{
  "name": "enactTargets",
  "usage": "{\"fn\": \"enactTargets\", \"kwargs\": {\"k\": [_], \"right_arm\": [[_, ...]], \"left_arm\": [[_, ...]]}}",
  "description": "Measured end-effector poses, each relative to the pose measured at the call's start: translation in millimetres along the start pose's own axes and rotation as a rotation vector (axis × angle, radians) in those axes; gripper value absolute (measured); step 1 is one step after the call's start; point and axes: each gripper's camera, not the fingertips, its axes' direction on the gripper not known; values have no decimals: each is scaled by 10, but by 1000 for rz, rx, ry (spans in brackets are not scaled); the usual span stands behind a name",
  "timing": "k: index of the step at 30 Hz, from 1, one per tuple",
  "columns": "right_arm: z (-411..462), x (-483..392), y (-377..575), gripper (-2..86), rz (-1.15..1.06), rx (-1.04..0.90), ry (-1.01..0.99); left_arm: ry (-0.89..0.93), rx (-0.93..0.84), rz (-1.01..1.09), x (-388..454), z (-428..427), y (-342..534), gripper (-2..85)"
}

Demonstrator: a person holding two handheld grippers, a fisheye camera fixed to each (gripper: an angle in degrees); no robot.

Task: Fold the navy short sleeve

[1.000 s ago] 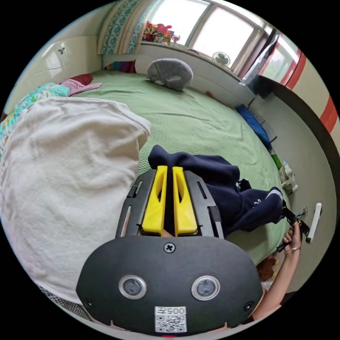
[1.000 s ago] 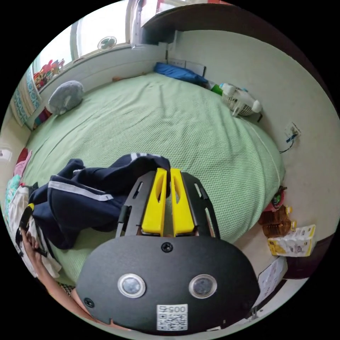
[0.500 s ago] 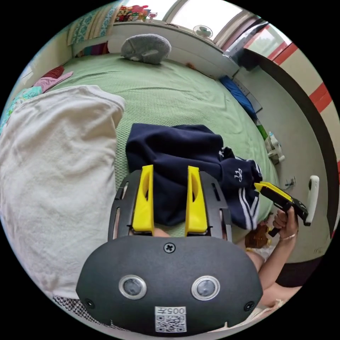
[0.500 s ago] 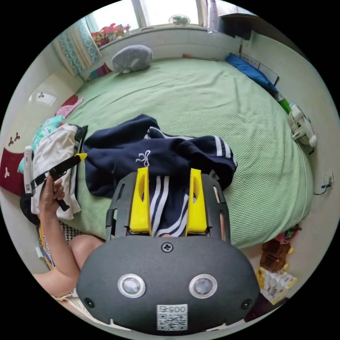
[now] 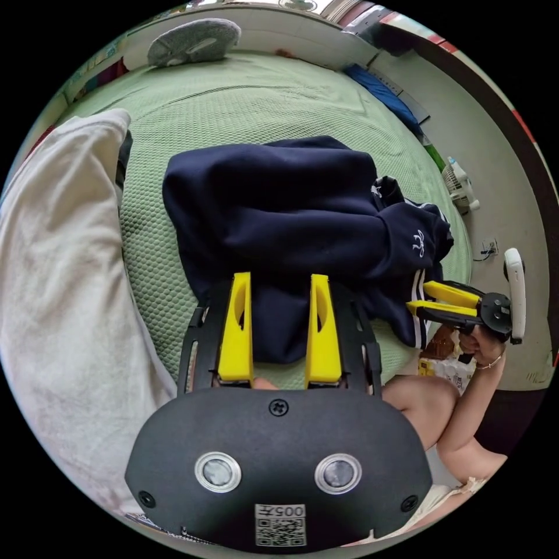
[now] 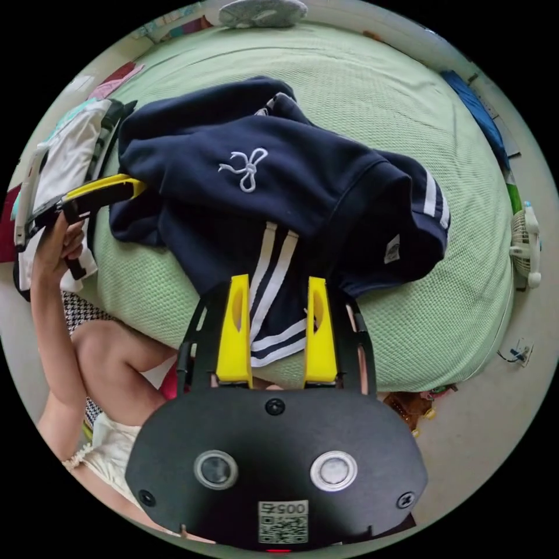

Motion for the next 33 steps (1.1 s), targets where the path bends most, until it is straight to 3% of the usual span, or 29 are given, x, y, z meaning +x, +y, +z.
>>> {"fn": "enactTargets", "kwargs": {"k": [3, 10, 15, 18, 22, 28, 33], "right_arm": [[39, -143, -48, 120, -1, 10, 51], [153, -472, -16, 93, 9, 97, 167], [102, -546, 222, 23, -15, 148, 173], [83, -724, 399, 5, -89, 134, 281], [-42, -813, 702, -6, -142, 155, 360], [-174, -422, 1149, -7, -106, 136, 155], [134, -211, 1234, 23, -82, 69, 180]], "left_arm": [[21, -21, 16, 105, 98, 52, 137], [-164, -23, 52, 533, 229, 331, 104], [-139, -101, 31, 667, 220, 387, 58], [-142, -156, 82, 786, 148, 464, 52], [-33, -139, 117, 858, -105, 705, 49], [146, -107, 204, 940, -324, 1135, 52], [153, -121, 208, 920, -235, 1285, 55]]}}
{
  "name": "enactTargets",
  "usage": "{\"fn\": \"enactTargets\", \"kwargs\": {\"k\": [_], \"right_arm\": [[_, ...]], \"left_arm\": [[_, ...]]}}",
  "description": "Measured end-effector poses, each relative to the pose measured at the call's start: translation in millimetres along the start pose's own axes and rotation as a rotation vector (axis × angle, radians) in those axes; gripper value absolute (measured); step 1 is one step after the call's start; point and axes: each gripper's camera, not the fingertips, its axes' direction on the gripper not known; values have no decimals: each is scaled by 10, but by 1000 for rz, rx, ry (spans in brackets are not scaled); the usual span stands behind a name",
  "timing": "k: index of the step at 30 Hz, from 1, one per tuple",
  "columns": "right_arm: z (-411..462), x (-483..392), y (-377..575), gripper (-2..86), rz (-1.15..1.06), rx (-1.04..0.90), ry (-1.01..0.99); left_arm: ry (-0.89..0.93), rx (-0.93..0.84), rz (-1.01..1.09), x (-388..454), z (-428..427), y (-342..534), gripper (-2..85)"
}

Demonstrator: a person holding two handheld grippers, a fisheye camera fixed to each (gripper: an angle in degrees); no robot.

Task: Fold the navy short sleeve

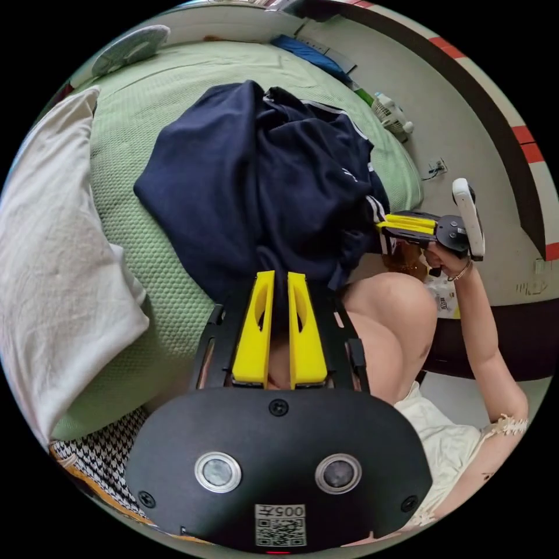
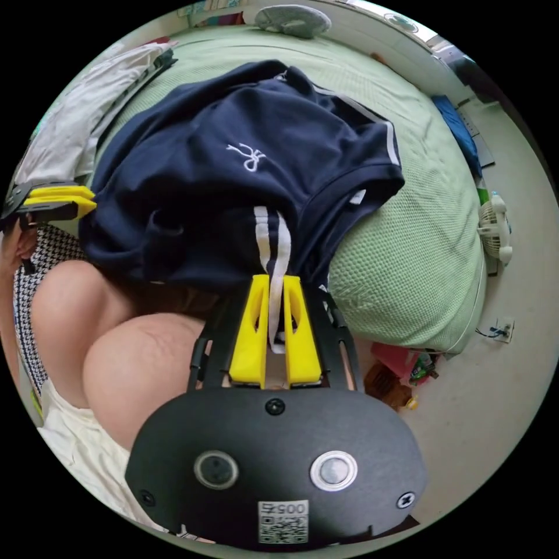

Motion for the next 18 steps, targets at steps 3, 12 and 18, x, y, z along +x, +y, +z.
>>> {"fn": "enactTargets", "kwargs": {"k": [3, 12, 18], "right_arm": [[-76, 156, 78, 49, -29, 36, -62], [-550, 1264, -313, 103, 145, 227, -114], [-100, 1652, -749, 116, 275, 172, -192]], "left_arm": [[18, 70, -4, -58, -264, 85, 69], [-205, 262, 16, -255, -851, -860, 118], [-313, 345, 89, -260, -710, -1711, 119]]}}
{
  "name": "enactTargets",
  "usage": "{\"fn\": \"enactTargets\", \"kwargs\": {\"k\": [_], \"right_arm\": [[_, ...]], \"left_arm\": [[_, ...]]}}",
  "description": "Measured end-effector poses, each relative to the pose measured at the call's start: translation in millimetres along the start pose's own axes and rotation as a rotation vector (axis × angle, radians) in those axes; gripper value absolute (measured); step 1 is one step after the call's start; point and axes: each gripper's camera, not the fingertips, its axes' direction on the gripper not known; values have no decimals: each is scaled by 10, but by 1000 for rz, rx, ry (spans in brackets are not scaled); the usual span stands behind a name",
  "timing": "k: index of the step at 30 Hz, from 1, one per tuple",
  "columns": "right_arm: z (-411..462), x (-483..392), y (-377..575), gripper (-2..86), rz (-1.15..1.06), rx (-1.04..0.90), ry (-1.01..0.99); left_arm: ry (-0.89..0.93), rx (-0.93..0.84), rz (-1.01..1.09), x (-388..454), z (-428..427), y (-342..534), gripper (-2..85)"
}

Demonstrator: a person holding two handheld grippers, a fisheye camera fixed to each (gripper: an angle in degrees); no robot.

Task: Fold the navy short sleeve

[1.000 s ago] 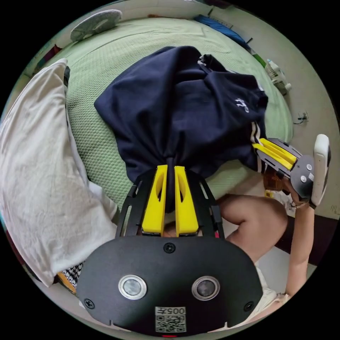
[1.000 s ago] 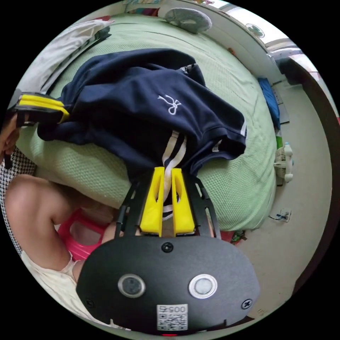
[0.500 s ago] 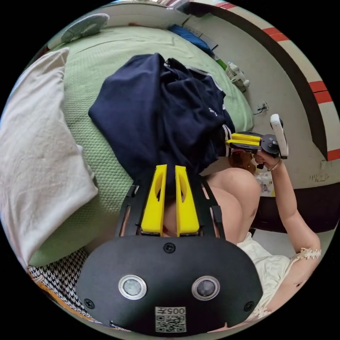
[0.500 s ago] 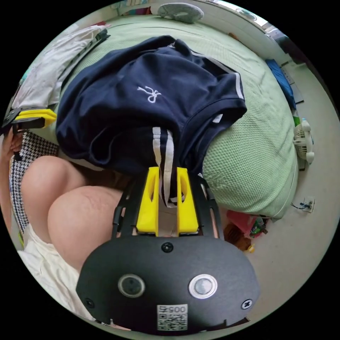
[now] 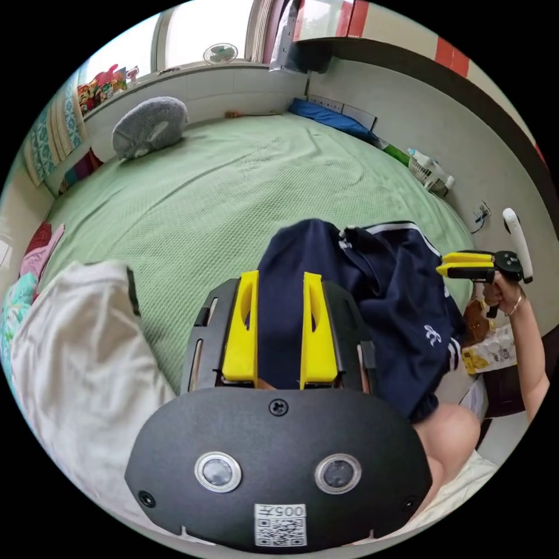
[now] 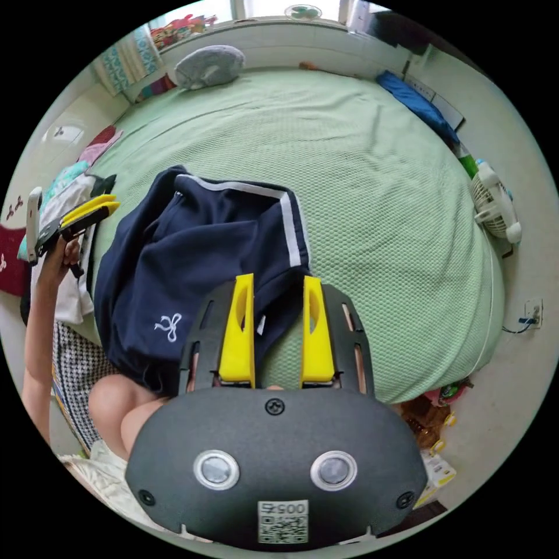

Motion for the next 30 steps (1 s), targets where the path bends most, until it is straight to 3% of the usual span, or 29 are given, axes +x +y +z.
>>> {"fn": "enactTargets", "kwargs": {"k": [7, 14, 17, 23, 25, 30], "right_arm": [[394, 86, -49, 70, -9, -2, 69], [321, 212, 9, -2, -69, 34, 72], [86, 367, -95, -10, -43, 118, 32], [-402, 532, -1025, -10, 51, 219, 164], [-646, 570, -1400, 0, 138, 291, 132], [-717, 340, -1529, 41, 72, 231, 96]], "left_arm": [[6, -139, 45, 26, 643, -360, 112], [13, -88, 53, -23, 387, -267, 44], [-127, -61, 61, -103, 47, -272, 40], [-277, 30, -189, -821, -753, -249, 39], [-241, 30, -314, -1134, -895, -177, 40], [-199, 21, -410, -1442, -952, 23, 42]]}}
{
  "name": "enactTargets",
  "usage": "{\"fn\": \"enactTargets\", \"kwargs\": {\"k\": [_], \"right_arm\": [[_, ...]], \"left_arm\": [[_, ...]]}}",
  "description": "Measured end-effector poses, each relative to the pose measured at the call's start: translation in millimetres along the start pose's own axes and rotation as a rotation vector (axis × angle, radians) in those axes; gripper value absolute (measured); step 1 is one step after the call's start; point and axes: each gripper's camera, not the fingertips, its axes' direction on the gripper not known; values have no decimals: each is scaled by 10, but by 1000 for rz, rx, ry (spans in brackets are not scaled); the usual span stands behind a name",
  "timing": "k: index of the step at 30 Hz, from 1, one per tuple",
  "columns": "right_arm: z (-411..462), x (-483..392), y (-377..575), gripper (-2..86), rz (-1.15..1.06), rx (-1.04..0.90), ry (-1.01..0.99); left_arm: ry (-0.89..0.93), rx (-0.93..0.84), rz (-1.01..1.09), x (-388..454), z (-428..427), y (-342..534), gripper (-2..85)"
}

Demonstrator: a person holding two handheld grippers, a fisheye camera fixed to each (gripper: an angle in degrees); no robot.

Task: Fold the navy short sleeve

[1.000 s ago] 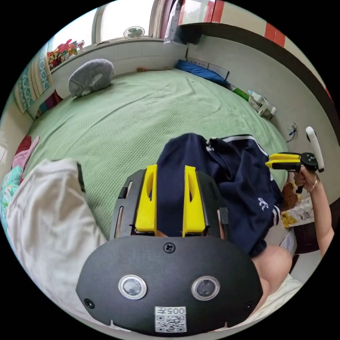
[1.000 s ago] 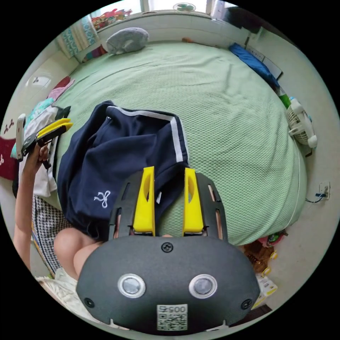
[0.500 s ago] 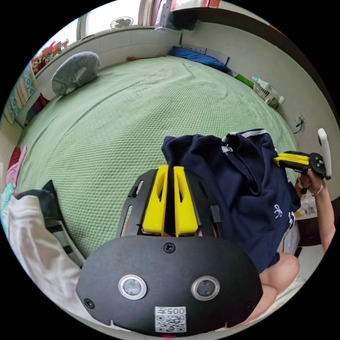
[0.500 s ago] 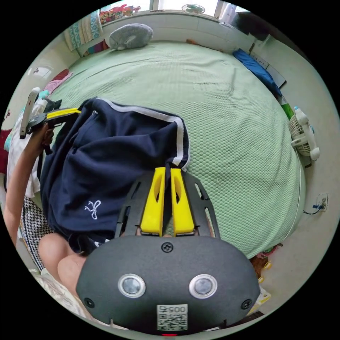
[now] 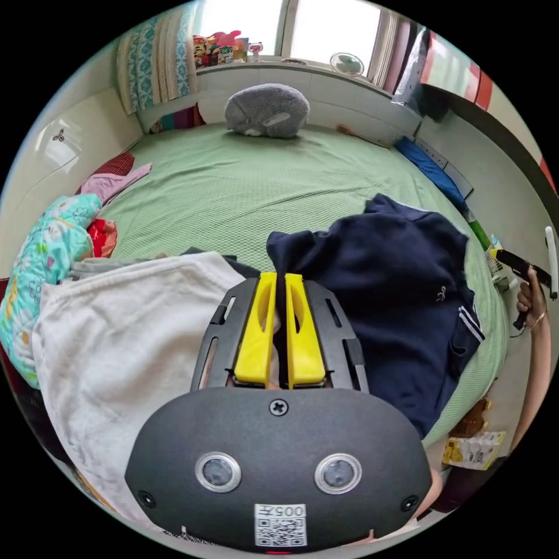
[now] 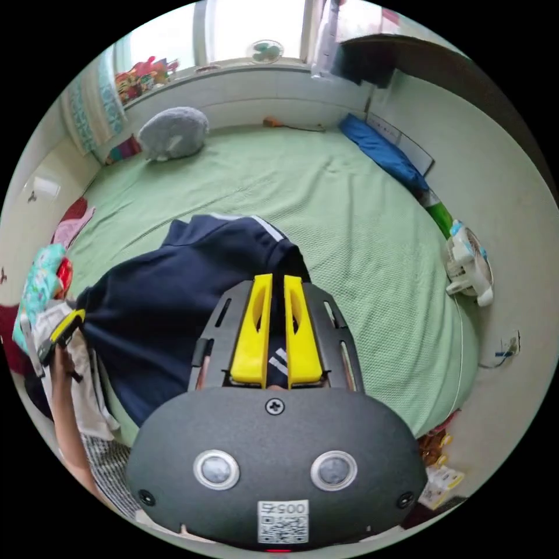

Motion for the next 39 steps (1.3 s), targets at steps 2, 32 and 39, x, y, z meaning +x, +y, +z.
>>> {"fn": "enactTargets", "kwargs": {"k": [2, 32, 39], "right_arm": [[29, -160, 263, 68, -128, -12, -28], [57, 1344, 3119, -2, 177, -157, -214], [-117, 902, 2642, 87, 73, -76, -159]], "left_arm": [[12, -5, -4, -56, 4, 25, 43], [27, -60, 88, -219, -479, -83, 45], [5, -70, 106, -200, -532, -107, 45]]}}
